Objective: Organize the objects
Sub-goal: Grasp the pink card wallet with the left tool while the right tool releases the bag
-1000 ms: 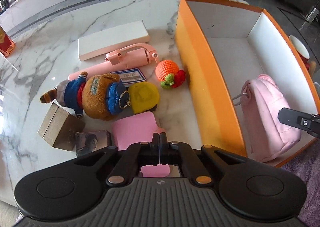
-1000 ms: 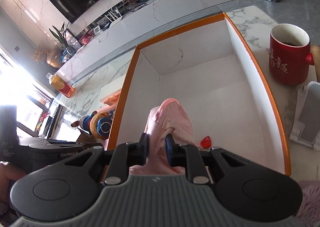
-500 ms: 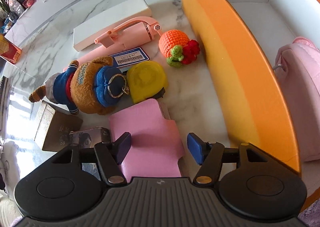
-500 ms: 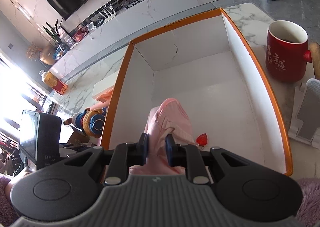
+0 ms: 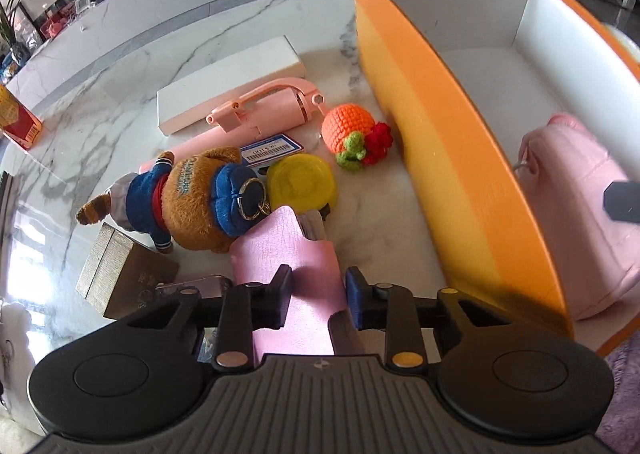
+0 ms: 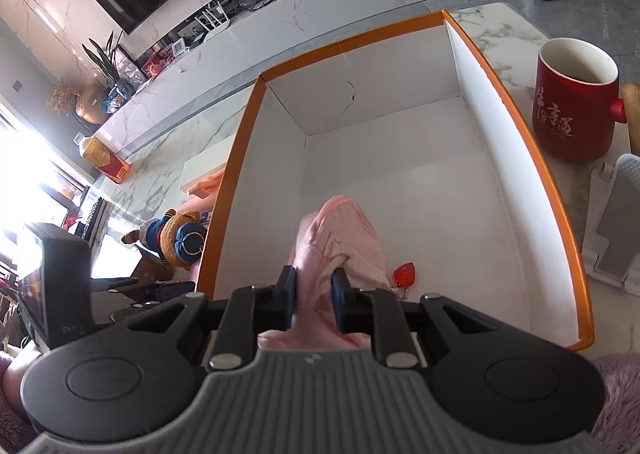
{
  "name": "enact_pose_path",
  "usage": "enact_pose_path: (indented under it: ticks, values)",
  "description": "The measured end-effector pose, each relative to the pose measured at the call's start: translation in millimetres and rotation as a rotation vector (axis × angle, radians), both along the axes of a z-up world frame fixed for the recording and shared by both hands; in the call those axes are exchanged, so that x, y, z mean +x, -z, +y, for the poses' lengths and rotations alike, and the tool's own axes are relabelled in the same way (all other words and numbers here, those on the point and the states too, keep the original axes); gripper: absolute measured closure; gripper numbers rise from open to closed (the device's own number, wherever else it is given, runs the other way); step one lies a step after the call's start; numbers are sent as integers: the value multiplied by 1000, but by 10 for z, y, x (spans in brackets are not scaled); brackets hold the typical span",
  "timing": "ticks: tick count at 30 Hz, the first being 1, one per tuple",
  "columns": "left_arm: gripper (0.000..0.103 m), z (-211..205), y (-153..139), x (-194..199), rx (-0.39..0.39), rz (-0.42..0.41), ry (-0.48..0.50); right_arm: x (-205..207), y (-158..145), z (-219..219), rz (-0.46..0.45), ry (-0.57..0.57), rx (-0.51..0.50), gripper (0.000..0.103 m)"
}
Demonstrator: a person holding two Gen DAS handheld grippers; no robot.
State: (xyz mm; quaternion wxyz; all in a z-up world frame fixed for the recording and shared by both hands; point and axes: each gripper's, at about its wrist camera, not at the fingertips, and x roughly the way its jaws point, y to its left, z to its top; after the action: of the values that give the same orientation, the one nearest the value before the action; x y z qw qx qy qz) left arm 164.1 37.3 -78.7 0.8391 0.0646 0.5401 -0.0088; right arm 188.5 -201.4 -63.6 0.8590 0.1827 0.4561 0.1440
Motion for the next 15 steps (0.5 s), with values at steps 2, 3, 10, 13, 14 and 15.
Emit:
enact_pose_path:
  ticks: [2,3,10,13,14,15]
  values:
    - [82,99,-167,-30,-99,-26,-13,0,2,21,0,-3,8,83]
    - [84,156,-239,-43,-160,-34,-19,6,8,19,2,-3,21,83]
    - [103,370,-185,-66,-274,17,-54,138,147,58,55,-16,203,83]
    - [101,414,-112,-64,-334,46,-45,186,242,138,79,-39,209,83]
    - [96,407,-97,-63,-332,46,-50,193,274,159,86,-46,210,83]
    - [93,405,-85,-53,-321,41,-55,198,299,173,89,-47,197,83]
